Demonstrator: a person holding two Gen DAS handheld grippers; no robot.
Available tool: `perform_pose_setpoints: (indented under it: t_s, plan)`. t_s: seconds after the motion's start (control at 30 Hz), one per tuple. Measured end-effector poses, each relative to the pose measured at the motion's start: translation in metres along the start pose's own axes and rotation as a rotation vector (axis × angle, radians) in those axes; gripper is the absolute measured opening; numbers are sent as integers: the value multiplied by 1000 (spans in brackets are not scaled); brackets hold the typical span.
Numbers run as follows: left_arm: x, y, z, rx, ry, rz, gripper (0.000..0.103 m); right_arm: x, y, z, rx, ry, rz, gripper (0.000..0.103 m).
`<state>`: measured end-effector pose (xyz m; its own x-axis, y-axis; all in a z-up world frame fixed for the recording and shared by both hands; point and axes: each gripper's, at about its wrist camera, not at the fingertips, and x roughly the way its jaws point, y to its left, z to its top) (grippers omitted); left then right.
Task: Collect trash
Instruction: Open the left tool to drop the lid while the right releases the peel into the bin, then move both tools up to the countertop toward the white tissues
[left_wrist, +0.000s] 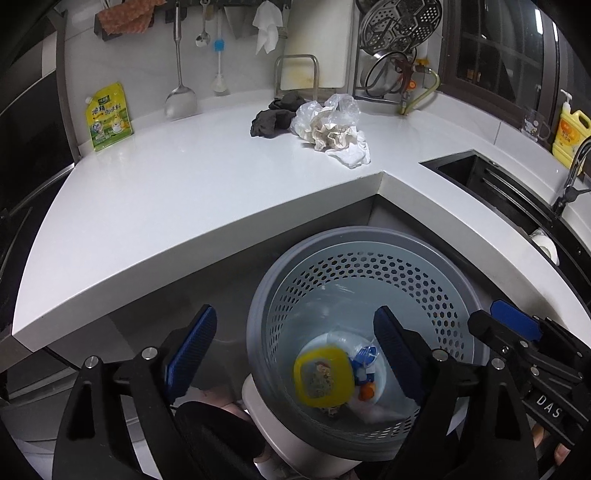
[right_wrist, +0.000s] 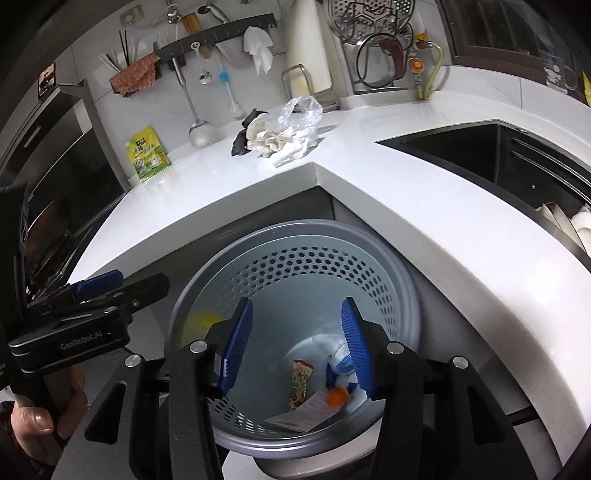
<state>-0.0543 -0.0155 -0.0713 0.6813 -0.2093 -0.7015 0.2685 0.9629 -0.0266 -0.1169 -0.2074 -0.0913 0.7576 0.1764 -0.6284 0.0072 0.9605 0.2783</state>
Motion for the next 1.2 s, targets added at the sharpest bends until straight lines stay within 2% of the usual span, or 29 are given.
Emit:
perform_pose_setpoints:
  t_s: [0.57, 0.8, 1.2]
  plan:
    - [-4, 6, 4, -24, -15, -7, 92, -1, 1, 1, 2, -2, 1, 53]
    - [-13, 11, 10, -33, -52, 3, 93, -5, 3, 4, -11, -19, -9, 56]
    - [-19, 29, 35, -53, -117, 31, 95, 4, 8, 35, -57, -43, -24, 59]
